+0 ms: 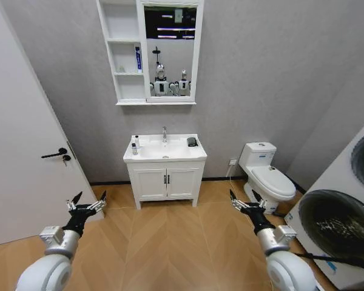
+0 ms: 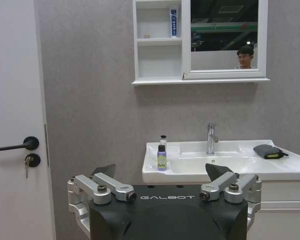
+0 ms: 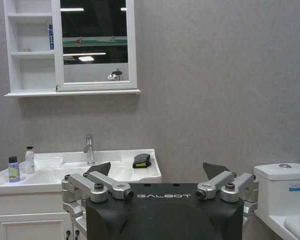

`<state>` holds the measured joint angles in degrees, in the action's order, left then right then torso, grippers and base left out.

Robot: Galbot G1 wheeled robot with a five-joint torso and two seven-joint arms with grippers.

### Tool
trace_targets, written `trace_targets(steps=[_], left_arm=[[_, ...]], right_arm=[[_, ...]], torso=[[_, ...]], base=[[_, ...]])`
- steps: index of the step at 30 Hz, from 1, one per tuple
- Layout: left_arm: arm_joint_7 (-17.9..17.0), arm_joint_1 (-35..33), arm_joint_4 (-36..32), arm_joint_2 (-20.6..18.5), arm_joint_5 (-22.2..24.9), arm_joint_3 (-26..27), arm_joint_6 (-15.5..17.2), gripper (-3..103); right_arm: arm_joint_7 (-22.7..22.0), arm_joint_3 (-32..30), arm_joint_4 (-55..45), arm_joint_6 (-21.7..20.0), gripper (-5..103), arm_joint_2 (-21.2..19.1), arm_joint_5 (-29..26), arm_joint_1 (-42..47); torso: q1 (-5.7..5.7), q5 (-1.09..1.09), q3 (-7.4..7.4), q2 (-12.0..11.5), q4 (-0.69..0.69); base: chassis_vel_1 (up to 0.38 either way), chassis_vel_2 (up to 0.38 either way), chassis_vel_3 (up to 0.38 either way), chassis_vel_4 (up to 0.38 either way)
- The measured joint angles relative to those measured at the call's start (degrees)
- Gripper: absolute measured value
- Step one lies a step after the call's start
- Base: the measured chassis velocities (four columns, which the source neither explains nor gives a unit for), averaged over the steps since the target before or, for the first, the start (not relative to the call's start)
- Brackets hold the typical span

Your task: Move facial cleanser and shampoo from washbasin to cabinet, then wipe washbasin with towel.

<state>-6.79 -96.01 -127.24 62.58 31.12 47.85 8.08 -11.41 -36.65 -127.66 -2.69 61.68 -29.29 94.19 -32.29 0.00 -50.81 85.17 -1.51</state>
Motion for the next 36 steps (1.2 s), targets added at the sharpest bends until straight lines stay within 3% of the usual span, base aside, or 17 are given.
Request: trace_targets(steps=[4,5,12,23,36], left_arm=[[0.00,-0.42,-0.13,0.67,-0.20,-0.02,-0.02,98],[0.01,-0.60,-0.25,0.79,-0.27,-0.01,-0.04,94],[0.03,-0.83,-0.54,0.86,-0.31,0.15,-0.05,99],[0.25,-1.05,-0.75,1.38,-1.11,-0.17,-0.06,97],[0.27,-1.05,-0.58,1.35,-1.14,-0.17,-0.07,98]], right_arm=[[0.06,0.01,0.00,0.01,100,0.26,0.06,0.01],[0.10,0.02,0.00,0.02,100,0.42,0.11,0.01],[0.20,-0.01,0.14,0.24,100,0.78,0.23,0.03],[0.23,-0.47,0.49,2.17,100,0.77,0.84,0.71],[1.40,-0.24,0.50,3.14,100,1.28,0.96,0.94]], torso=[[0.00,0.00,0.00,0.00,0.00],[0.00,0.00,0.00,0.00,0.00],[0.00,0.00,0.00,0.00,0.00],[0.01,0.00,0.00,0.01,0.00],[0.00,0.00,0.00,0.00,0.01]], base=[[0.000,0.000,0.000,0.000],[0.000,0.000,0.000,0.000],[0.000,0.000,0.000,0.000],[0.000,0.000,0.000,0.000],[-0.148,0.149,0.163,-0.165]])
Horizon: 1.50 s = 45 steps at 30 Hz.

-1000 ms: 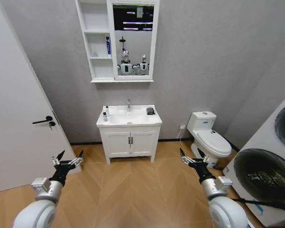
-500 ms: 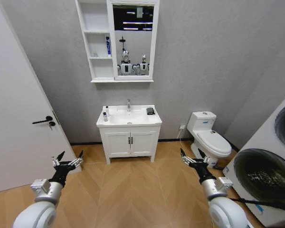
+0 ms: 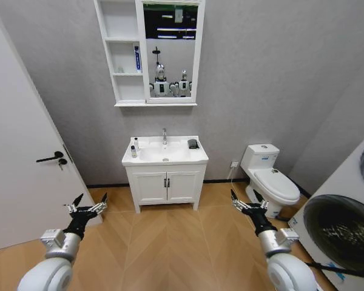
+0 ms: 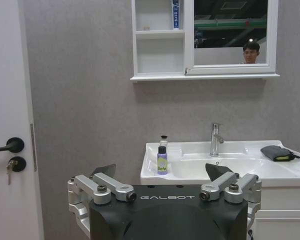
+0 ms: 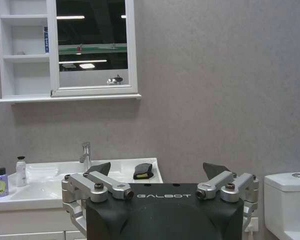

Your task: Move facial cleanser and shampoo from washbasin to cabinet, then wipe washbasin with towel.

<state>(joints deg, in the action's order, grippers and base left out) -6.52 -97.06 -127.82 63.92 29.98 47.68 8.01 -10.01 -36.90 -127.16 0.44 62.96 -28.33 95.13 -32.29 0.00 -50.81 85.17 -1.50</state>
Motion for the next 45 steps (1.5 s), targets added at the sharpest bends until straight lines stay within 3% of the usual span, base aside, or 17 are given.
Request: trace_targets(steps=[3,14,15,18,19,20,22,24,26,27,30,34,35,45], left_arm=[[0.04,0.00,0.15,0.03,-0.05,-0.06,-0.01,94],[0.05,0.35,0.82,0.02,-0.17,-0.33,-0.04,98],[0.06,0.35,0.98,0.09,-0.27,-0.46,-0.04,98],[0.01,0.65,1.03,0.21,-0.40,-0.73,-0.04,98],[0.04,0.86,1.08,0.24,-0.40,-0.98,0.00,98],[0.04,0.86,1.08,0.24,-0.40,-0.98,0.00,98],[0.04,0.93,1.22,0.23,-0.50,-1.14,0.03,98],[0.04,1.03,1.69,0.05,-0.64,-1.32,0.06,98],[0.04,1.09,1.74,0.00,-0.64,-1.36,0.07,98],[0.04,1.23,1.82,-0.08,-0.65,-1.46,0.14,98],[0.04,1.54,2.08,-0.18,-0.66,-1.89,0.37,98],[0.04,1.95,2.70,-0.30,-1.01,-2.42,0.49,98],[0.00,2.48,3.21,-0.28,-1.17,-2.91,0.75,98],[-0.04,7.44,9.53,-1.83,-2.54,-7.45,1.34,98]], right_arm=[[0.26,0.20,0.04,0.36,100,-0.01,0.06,0.02],[0.98,0.68,0.72,1.07,100,-0.20,0.03,-0.60],[1.29,0.79,1.14,1.84,100,-0.25,0.36,-0.81],[2.15,1.03,1.90,3.10,100,-0.40,0.89,-1.19],[2.25,1.16,2.12,3.75,100,-0.50,1.11,-1.44],[2.25,1.16,2.12,3.75,100,-0.50,1.11,-1.44],[3.01,1.26,2.47,4.89,100,-0.73,1.23,-1.79],[4.04,1.30,2.50,5.67,100,-1.02,0.51,-1.97],[4.15,1.33,2.50,5.79,100,-1.08,0.41,-2.02],[4.26,1.39,2.56,5.91,100,-1.14,0.36,-2.27],[4.27,1.50,2.75,5.91,100,-1.16,0.39,-2.38],[4.23,1.53,3.15,5.84,100,-1.16,0.50,-2.53],[4.19,1.56,3.46,5.67,100,-1.17,0.52,-2.72],[4.19,2.41,5.32,5.07,100,-0.71,1.54,-3.12]], torso=[[-0.01,0.01,-0.01,-0.01,-0.01],[-0.01,0.02,0.00,0.00,-0.01],[0.00,-0.07,0.00,0.00,-0.02],[-0.01,0.07,-0.01,-0.01,0.00],[-0.02,-0.10,-0.01,-0.01,-0.02],[-0.02,-0.10,-0.01,-0.01,-0.02],[-0.02,0.08,-0.01,-0.01,-0.01],[-0.07,-0.10,-0.02,-0.02,-0.02],[-0.07,-0.07,-0.02,-0.03,-0.02],[-0.05,0.09,-0.02,-0.03,0.03],[-0.07,-0.07,-0.02,-0.03,-0.01],[0.03,0.04,0.01,0.00,-0.04],[0.06,-0.04,0.01,0.02,-0.01],[0.02,0.01,0.00,0.01,-0.01]], base=[[-0.259,0.226,0.259,-0.266],[-0.304,0.309,0.319,-0.316],[-0.391,0.383,0.396,-0.394],[-0.375,0.375,0.383,-0.378],[-0.371,0.336,0.342,-0.347],[-0.371,0.336,0.342,-0.347],[-0.339,0.361,0.333,-0.371],[-0.294,0.267,0.310,-0.251],[-0.265,0.215,0.207,-0.234],[-0.153,0.197,0.090,-0.024],[-0.108,0.114,0.054,-0.017],[-0.010,0.010,-0.024,-0.006],[0.083,-0.060,-0.067,0.075],[0.029,-0.015,-0.015,0.021]])
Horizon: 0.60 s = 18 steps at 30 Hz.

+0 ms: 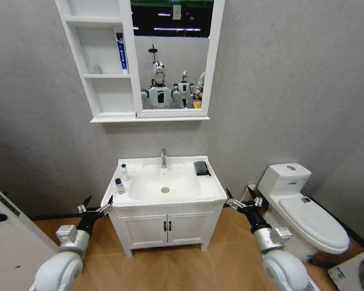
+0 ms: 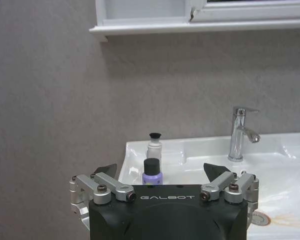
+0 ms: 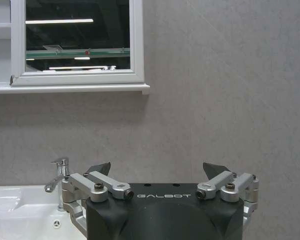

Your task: Move facial cleanser and shampoo from washbasin to cabinet, then wipe washbasin with towel.

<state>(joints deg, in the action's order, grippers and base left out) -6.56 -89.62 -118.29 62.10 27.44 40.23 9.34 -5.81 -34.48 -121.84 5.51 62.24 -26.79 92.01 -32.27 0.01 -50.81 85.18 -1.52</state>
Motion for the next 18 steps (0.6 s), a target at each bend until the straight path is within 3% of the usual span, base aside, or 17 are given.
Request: trace_targets(steps=[9,18], left_arm=[[-0.36,7.04,8.81,-1.90,-0.09,-7.24,0.07,98],[-1.17,20.97,23.33,-1.80,0.17,-13.79,-0.68,97]], right_arm=[[-0.12,0.73,2.67,-0.31,100,-0.05,0.33,-1.58],[0.21,1.40,5.92,-0.45,100,-1.54,0.33,-3.41]], torso=[[-0.03,-0.01,0.00,0.00,0.00],[-0.03,0.00,-0.01,-0.01,0.00]], base=[[0.000,0.000,0.000,0.000],[0.000,0.000,0.000,0.000]])
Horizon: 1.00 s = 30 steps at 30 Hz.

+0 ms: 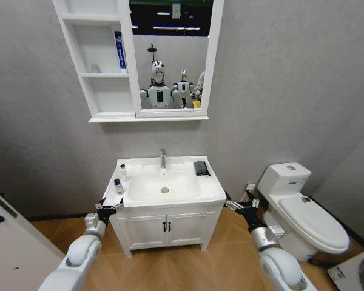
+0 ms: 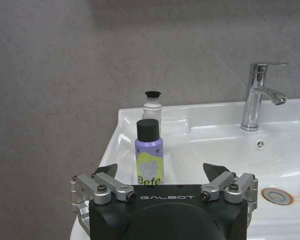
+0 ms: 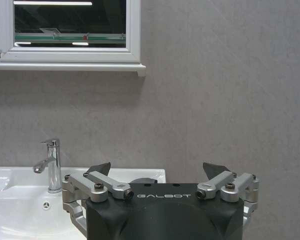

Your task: Move facial cleanser and shampoo from washbasin to cabinet, then wipe washbasin with towel.

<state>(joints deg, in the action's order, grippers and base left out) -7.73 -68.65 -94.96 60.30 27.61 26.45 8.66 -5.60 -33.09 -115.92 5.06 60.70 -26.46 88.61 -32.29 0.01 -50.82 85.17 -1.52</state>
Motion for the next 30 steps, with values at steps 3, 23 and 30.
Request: trace_targets(steps=[3,23,30], left_arm=[[-0.02,3.94,3.83,0.15,0.12,-1.50,-0.28,97],[1.42,15.41,18.06,2.49,-0.36,-6.48,-2.74,92],[3.50,15.59,19.68,2.79,-0.61,-5.43,-4.55,68]], right_arm=[[0.02,0.02,0.90,-0.01,100,-0.15,-0.03,-0.33],[-0.33,-1.00,3.15,-0.03,100,-0.33,-0.68,-1.03],[-0.55,-1.42,2.73,0.07,100,0.01,-0.69,-0.39]], torso=[[0.00,0.00,0.00,0.00,0.00],[0.00,-0.01,0.00,0.00,0.00],[0.01,-0.01,0.01,0.00,0.00]], base=[[0.000,0.000,0.000,0.000],[0.000,0.000,0.000,0.000],[0.000,0.000,0.000,0.000]])
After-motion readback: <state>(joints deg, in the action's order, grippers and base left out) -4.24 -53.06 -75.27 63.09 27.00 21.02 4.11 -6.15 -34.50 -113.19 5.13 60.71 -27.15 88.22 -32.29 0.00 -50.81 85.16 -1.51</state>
